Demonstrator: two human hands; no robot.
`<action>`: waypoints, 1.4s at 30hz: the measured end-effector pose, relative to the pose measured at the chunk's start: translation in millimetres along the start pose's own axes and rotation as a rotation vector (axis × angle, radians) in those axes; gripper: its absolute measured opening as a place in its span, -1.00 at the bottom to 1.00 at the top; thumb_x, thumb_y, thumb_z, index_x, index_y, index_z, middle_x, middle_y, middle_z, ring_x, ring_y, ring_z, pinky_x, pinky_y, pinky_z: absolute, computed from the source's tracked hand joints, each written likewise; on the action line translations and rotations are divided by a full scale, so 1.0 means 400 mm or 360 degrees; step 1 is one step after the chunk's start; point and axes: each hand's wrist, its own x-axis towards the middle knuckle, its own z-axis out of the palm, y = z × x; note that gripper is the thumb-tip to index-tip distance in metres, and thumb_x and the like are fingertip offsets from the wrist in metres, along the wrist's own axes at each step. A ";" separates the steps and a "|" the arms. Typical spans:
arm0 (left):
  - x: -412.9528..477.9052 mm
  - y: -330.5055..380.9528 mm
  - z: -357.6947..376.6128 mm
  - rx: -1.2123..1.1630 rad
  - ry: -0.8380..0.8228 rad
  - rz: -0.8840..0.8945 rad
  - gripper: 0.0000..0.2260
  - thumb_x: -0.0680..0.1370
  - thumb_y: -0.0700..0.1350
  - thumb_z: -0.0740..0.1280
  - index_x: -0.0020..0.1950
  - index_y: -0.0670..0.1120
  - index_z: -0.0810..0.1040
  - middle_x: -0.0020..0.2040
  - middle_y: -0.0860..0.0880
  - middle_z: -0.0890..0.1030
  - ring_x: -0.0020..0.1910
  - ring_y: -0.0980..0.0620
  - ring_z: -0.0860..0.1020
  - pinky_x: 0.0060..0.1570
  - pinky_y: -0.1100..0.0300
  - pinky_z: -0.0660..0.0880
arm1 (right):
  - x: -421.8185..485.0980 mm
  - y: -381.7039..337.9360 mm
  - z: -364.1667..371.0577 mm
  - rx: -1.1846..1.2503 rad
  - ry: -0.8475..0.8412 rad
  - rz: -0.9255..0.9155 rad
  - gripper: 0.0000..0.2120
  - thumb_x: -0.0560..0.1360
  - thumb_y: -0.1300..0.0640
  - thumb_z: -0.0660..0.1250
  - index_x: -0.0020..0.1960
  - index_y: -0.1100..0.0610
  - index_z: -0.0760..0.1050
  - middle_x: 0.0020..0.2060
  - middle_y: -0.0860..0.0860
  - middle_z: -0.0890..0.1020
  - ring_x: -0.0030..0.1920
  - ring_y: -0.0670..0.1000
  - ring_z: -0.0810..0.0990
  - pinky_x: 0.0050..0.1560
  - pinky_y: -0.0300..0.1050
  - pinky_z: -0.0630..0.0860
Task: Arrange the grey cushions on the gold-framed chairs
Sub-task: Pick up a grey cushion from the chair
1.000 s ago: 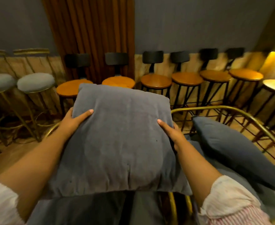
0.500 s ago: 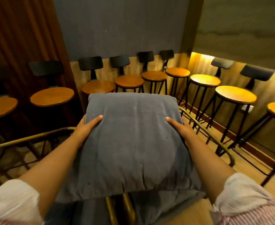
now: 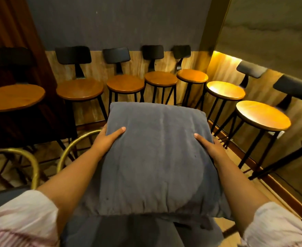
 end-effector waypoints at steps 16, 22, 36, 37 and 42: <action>0.044 -0.145 0.227 0.1803 -0.0099 -0.0150 -0.21 0.35 0.52 -0.02 0.47 0.34 -0.29 0.57 -0.07 -0.32 0.52 -0.34 -0.28 0.40 -0.39 -0.21 | 0.110 0.220 0.160 -0.1082 -0.0250 0.0024 -0.18 0.36 -0.50 0.05 0.49 -0.32 -0.24 0.56 0.17 -0.15 0.54 0.24 -0.19 0.43 0.41 -0.13; -0.010 -0.118 0.185 0.1712 -0.0152 -0.0044 -0.29 0.46 0.42 0.01 0.53 0.26 -0.19 0.60 -0.07 -0.20 0.55 -0.27 -0.20 0.46 -0.27 -0.17 | 0.047 0.183 0.164 -0.1185 -0.0059 -0.0193 -0.25 0.47 -0.39 0.03 0.55 -0.11 -0.08 0.56 0.13 0.01 0.54 0.24 0.00 0.46 0.32 0.02; -0.436 -0.204 -0.356 0.1584 0.0242 -0.0181 -0.57 0.60 0.07 0.11 0.46 0.01 0.29 0.40 -0.13 0.44 0.33 -0.18 0.45 0.19 0.02 0.41 | -0.462 0.105 0.612 -0.1169 -0.0559 -0.0790 -0.51 0.58 -0.08 0.15 0.46 0.08 0.30 0.52 0.11 0.21 0.53 0.20 0.09 0.47 0.25 0.10; -0.473 -0.224 -0.423 0.1560 0.0288 -0.0236 -0.56 0.60 0.07 0.12 0.47 0.02 0.28 0.40 -0.13 0.44 0.33 -0.18 0.45 0.20 -0.01 0.41 | -0.508 0.110 0.664 -0.1134 -0.0626 -0.0840 -0.51 0.58 -0.06 0.17 0.45 0.11 0.32 0.51 0.13 0.24 0.52 0.20 0.12 0.46 0.21 0.13; -0.675 -0.348 -0.749 0.1295 0.0539 -0.0499 -0.50 0.59 0.09 0.16 0.50 -0.03 0.23 0.46 -0.15 0.37 0.41 -0.18 0.38 0.35 -0.08 0.35 | -0.757 0.141 0.908 -0.1002 -0.0977 -0.0971 -0.54 0.56 0.04 0.24 0.39 0.22 0.38 0.40 0.23 0.39 0.44 0.20 0.29 0.43 0.05 0.24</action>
